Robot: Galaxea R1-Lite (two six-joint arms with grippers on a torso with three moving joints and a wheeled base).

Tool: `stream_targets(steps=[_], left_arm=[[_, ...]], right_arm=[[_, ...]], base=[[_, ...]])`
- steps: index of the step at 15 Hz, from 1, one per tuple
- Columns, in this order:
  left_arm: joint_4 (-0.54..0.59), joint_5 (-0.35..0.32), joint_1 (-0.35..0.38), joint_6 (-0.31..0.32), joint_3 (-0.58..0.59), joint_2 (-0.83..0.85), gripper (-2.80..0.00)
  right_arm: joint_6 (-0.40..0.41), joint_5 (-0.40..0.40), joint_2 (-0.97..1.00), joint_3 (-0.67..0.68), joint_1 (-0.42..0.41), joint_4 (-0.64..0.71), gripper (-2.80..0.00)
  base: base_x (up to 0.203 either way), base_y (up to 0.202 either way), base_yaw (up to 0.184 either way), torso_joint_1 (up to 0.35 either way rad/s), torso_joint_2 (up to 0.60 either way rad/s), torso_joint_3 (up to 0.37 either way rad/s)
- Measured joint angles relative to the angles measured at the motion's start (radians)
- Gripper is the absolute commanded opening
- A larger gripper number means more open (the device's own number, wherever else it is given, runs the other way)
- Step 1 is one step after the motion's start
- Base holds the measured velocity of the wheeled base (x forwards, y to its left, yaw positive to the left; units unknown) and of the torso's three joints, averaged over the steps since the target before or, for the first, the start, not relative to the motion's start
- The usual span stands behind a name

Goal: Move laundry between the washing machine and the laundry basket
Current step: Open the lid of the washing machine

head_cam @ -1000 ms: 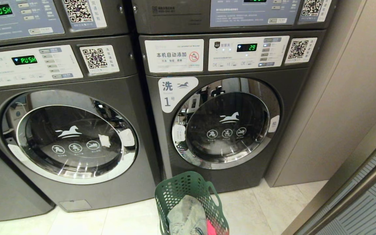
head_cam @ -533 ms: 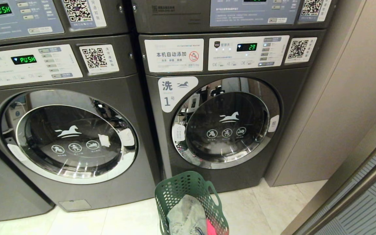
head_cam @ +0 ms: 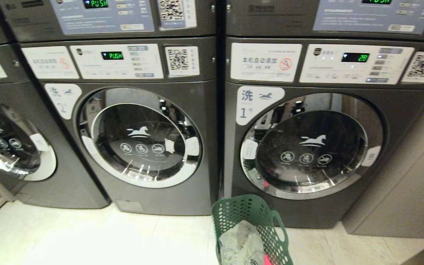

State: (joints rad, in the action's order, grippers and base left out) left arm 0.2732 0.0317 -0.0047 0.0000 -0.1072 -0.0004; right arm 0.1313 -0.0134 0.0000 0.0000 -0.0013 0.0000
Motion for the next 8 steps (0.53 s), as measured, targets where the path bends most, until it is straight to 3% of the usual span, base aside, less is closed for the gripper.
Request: stream_targets(steps=[2,8], left_arm=[[0.000,0.000,0.000,0.000,0.000,0.000,-2.80],[0.000,-0.001,0.001,0.001,0.000,0.000,-2.80]], right_arm=[[0.001,-0.002,0.000,0.000,0.000,0.000,-2.80],[0.000,-0.001,0.000,0.000,0.000,0.000,-2.80]], base=[[0.001,-0.003,0.114,0.001,0.00,0.004],[0.000,0.000,0.000,0.000,0.00,0.000]])
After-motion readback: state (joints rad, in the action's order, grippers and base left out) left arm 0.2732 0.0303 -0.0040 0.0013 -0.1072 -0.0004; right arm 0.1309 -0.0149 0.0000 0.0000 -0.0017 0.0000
